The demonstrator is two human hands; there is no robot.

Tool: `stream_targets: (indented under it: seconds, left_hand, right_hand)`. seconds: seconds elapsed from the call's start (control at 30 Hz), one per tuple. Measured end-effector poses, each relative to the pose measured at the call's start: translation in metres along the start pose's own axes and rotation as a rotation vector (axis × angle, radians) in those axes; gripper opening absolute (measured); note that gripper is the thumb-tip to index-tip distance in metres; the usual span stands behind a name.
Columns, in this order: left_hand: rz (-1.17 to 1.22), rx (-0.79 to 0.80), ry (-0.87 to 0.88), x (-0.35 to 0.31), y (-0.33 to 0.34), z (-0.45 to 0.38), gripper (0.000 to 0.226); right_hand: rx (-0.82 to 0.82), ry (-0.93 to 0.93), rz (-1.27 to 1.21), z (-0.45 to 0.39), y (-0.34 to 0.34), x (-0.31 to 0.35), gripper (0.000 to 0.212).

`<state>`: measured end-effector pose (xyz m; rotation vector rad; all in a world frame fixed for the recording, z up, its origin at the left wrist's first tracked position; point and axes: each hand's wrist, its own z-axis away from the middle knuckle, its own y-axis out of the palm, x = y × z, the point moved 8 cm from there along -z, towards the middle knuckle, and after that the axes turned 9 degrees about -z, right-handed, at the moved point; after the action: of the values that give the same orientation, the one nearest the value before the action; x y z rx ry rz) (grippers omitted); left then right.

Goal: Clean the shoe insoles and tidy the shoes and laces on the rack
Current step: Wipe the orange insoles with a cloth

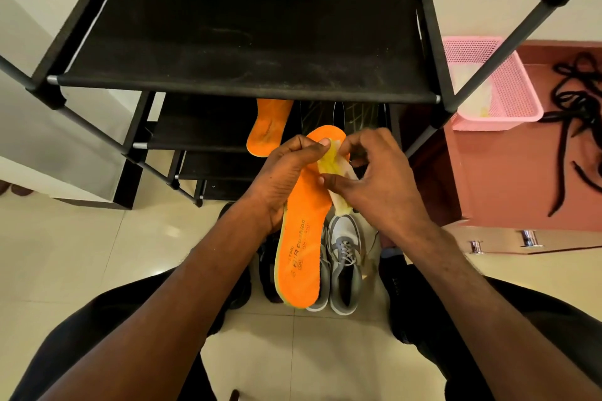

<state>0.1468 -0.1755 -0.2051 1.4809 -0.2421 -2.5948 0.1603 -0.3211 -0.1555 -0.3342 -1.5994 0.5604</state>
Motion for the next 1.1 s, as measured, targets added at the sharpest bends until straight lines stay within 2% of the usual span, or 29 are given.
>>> stream_targets:
  seconds: [0.1, 0.17, 0.27, 0.4, 0.57, 0.67, 0.8, 0.87, 0.97, 1.1]
  left_hand:
    - [0.099, 0.066, -0.048, 0.002, 0.006, 0.002, 0.018]
    - [0.128, 0.085, -0.066, 0.000, 0.009, 0.006, 0.015]
    - [0.142, 0.074, -0.060, -0.002, 0.006, 0.008, 0.016]
    - [0.111, 0.086, -0.018, -0.002, 0.004, 0.005, 0.022]
    - [0.041, 0.150, -0.048, 0.005, 0.011, 0.005, 0.058]
    - [-0.055, 0.116, -0.013, 0.007, 0.014, 0.006, 0.048]
    - [-0.167, 0.083, 0.055, 0.004, 0.018, 0.007, 0.049]
    - [-0.148, 0.099, 0.051, 0.004, 0.018, 0.007, 0.044]
    - [-0.148, 0.078, 0.037, 0.007, 0.012, 0.005, 0.035]
    - [-0.130, 0.034, 0.024, 0.009, 0.005, 0.001, 0.022]
  right_hand:
    - [0.001, 0.040, 0.004, -0.002, 0.001, -0.005, 0.025]
    - [-0.001, 0.135, -0.186, -0.004, 0.000, -0.013, 0.013]
    - [0.026, 0.365, -0.610, 0.000, 0.003, -0.024, 0.008]
    - [0.041, 0.502, -0.846, 0.004, 0.004, -0.024, 0.013]
    - [-0.063, 0.473, -0.790, 0.005, -0.001, -0.024, 0.017]
    - [-0.135, 0.492, -0.797, 0.008, -0.005, -0.028, 0.022]
    - [-0.088, 0.636, -0.927, 0.013, 0.006, -0.032, 0.019]
    - [-0.064, 0.673, -0.902, 0.014, 0.008, -0.035, 0.015]
    - [-0.077, 0.644, -0.863, 0.011, 0.006, -0.039, 0.007]
    - [-0.154, 0.605, -0.843, 0.007, -0.002, -0.043, 0.007]
